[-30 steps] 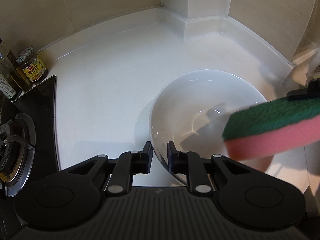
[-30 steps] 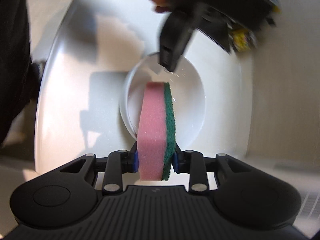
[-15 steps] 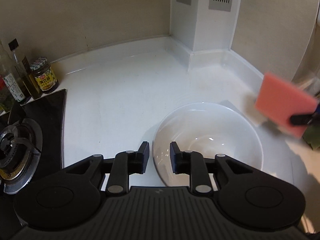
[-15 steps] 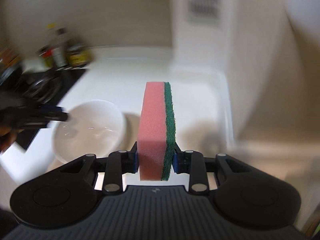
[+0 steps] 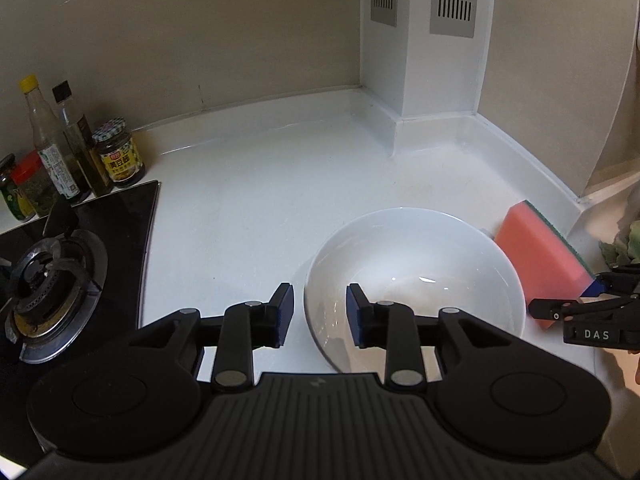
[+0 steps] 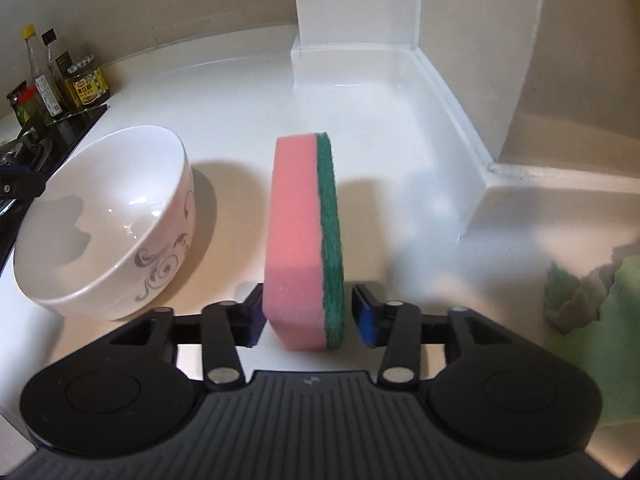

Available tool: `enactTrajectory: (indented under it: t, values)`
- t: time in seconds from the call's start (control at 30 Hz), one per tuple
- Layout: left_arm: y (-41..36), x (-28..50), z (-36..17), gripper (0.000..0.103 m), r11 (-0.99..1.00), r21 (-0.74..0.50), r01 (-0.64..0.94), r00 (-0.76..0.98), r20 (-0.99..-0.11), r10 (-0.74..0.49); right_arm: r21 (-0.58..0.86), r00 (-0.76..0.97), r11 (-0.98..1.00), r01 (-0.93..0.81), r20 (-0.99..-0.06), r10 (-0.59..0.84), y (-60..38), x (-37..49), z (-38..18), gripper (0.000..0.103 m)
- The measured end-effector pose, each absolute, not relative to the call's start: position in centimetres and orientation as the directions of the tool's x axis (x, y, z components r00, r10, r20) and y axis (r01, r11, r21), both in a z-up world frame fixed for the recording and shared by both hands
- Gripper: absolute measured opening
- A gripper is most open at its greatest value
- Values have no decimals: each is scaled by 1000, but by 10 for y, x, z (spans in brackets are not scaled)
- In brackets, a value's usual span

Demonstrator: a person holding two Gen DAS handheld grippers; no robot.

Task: Clean bowl
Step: 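Set the sponge upright beside the bowl with the right gripper while the left releases the bowl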

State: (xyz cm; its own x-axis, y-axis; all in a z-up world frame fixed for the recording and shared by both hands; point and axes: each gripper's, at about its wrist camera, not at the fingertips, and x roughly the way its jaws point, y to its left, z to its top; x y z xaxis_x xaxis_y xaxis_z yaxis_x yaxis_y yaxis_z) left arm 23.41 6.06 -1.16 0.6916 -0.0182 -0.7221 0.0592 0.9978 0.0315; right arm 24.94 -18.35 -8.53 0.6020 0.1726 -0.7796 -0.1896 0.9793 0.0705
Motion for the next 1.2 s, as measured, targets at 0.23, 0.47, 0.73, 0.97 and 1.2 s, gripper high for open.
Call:
enactTrajectory:
  t: [0.23, 0.47, 0.73, 0.97, 1.2]
  values:
    - [53, 223, -7, 36, 994, 73, 75, 708, -706, -1, 26, 672, 976, -215, -721, 168, -185, 220, -66, 42]
    - [45, 205, 0, 35, 996, 69, 60, 724, -690, 4, 40, 717, 982, -187, -677, 164, -193, 184, -39, 42]
    - [38, 158, 6, 35, 1000, -20, -22, 740, -673, 3, 64, 757, 985, -161, -633, 165, -200, 141, -10, 42]
    - [21, 108, 10, 35, 994, -88, -62, 761, -649, -9, 20, 788, 976, -217, -587, 187, -199, 104, 8, 42]
    - [2, 72, 19, 36, 995, -65, -79, 778, -628, 21, 27, 784, 960, -280, -571, 245, -201, 80, 14, 42]
